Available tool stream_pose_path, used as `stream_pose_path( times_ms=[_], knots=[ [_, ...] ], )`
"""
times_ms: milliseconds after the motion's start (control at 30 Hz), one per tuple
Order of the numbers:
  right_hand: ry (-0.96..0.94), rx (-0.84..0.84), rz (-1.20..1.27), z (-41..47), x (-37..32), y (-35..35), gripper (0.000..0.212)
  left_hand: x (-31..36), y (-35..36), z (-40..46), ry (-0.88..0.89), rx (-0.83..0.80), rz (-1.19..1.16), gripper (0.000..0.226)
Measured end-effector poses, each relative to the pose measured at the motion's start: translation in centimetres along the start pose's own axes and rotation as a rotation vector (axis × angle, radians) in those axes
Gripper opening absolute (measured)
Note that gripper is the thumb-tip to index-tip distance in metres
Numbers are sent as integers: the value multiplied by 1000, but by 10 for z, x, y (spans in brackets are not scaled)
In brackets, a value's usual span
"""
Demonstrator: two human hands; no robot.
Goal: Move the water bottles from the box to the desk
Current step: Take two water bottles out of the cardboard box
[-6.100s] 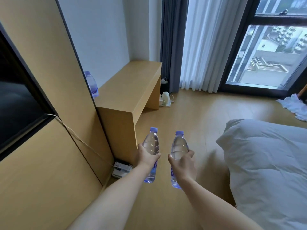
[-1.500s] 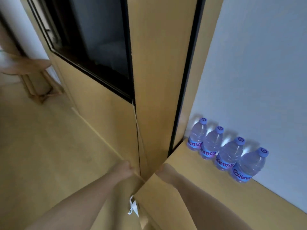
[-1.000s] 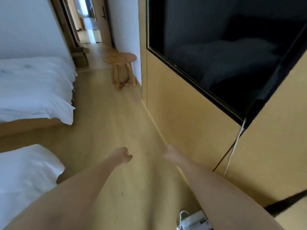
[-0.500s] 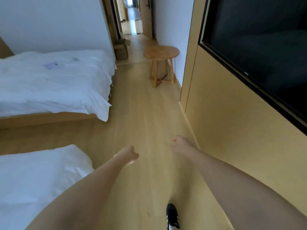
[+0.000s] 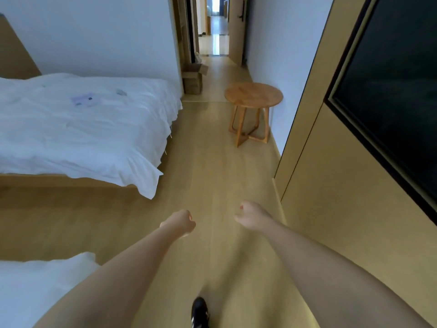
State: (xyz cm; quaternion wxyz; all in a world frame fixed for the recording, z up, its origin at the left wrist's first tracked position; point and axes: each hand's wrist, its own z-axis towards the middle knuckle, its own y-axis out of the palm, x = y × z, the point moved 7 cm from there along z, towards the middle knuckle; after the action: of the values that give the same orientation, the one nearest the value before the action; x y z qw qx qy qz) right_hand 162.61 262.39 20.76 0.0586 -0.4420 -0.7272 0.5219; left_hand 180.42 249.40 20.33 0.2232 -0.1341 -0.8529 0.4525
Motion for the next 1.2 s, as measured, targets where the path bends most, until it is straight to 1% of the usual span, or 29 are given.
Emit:
stream_pose_path(
  times_ms=[167, 333, 467, 600, 700, 800, 900, 1033, 1100, 1200],
  knots=[
    [-16, -2, -74, 123, -39, -39, 53, -7, -57, 126, -6, 18, -41, 31],
    [-10, 18, -33, 238, -90, -98, 52, -6, -130, 246, -3, 6, -34, 33],
    [2, 37, 15, 312, -120, -145, 50, 24, -193, 330, 35, 13, -66, 30],
    [34, 29, 46, 388, -128, -177, 49, 61, -227, 404, 54, -6, -52, 15],
    [37, 8, 26, 453, -129, -201, 48, 84, -244, 468, 53, -35, -55, 25],
    [26, 43, 5, 528, -128, -240, 49, 108, -267, 537, 42, -47, -57, 32],
    [4, 52, 1, 601, -128, -285, 50, 133, -299, 607, 35, -42, -43, 33],
    [-26, 66, -23, 694, -141, -351, 42, 161, -358, 692, 24, -4, -58, 27],
    [-38, 71, -32, 735, -155, -378, 41, 168, -387, 730, 11, 10, -72, 28],
    [-58, 37, -57, 795, -175, -398, 41, 164, -418, 790, -17, 11, -74, 28]
  ],
)
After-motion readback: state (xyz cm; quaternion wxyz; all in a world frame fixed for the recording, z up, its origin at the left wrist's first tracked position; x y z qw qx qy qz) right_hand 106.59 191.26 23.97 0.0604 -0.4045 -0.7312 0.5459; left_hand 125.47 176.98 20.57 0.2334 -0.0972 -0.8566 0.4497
